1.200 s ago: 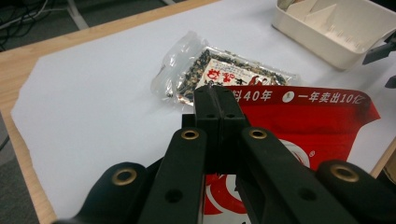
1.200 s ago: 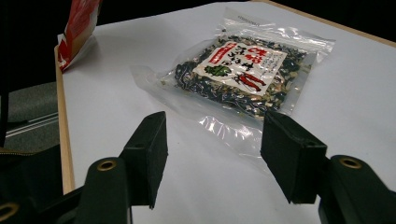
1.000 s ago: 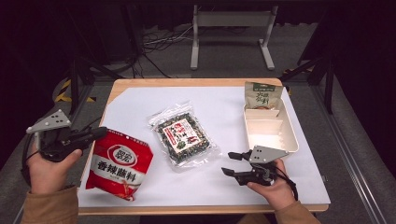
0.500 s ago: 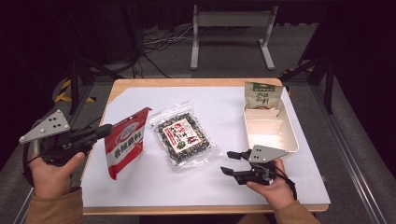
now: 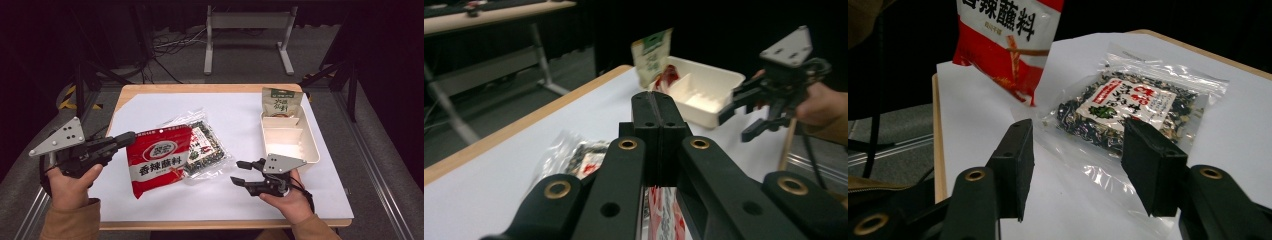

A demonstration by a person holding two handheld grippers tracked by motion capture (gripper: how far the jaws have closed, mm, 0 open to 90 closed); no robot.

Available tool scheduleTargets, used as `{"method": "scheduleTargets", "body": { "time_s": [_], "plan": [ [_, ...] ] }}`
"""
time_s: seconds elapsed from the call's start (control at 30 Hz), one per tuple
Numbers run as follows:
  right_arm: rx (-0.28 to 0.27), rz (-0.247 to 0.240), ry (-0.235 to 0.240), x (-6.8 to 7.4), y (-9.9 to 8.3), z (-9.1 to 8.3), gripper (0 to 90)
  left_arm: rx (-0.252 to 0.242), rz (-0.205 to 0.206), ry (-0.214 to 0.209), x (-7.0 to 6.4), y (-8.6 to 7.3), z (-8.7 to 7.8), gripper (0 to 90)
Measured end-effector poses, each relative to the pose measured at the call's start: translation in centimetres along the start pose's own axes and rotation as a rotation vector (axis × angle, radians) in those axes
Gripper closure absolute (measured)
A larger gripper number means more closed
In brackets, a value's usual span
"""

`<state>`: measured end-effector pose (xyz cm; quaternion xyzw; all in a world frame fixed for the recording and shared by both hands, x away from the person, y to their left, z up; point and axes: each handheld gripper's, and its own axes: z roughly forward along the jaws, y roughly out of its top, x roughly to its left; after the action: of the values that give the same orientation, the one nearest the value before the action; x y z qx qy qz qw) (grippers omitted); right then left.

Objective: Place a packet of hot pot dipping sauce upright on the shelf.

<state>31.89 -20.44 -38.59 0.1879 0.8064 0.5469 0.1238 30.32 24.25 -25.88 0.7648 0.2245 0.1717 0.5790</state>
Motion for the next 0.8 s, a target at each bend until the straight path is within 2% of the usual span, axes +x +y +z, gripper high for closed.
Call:
{"method": "scheduleTargets", "body": {
  "time_s": [0.1,0.23,0.43,0.67,0.8],
  "plan": [
    [-0.015,0.006,0.018,0.1,0.4,0.4,42.6,-0.001,0.035,-0.037,-1.0,0.5,0.8,90.0],
    [-0.023,0.003,0.037,0.3,1.0,1.0,40.7,0.015,0.075,-0.059,-2.1,0.9,2.1,90.0],
    [-0.024,0.001,0.039,0.4,1.6,1.8,38.3,0.012,0.085,-0.096,-2.6,1.4,3.4,90.0],
    [-0.038,0.004,0.049,0.5,2.1,2.9,36.3,-0.021,0.092,-0.174,-3.4,2.3,5.2,90.0],
    [-0.047,0.005,0.045,0.3,2.2,3.1,35.7,-0.033,0.115,-0.212,-4.2,2.8,6.1,90.0]
  ]
}}
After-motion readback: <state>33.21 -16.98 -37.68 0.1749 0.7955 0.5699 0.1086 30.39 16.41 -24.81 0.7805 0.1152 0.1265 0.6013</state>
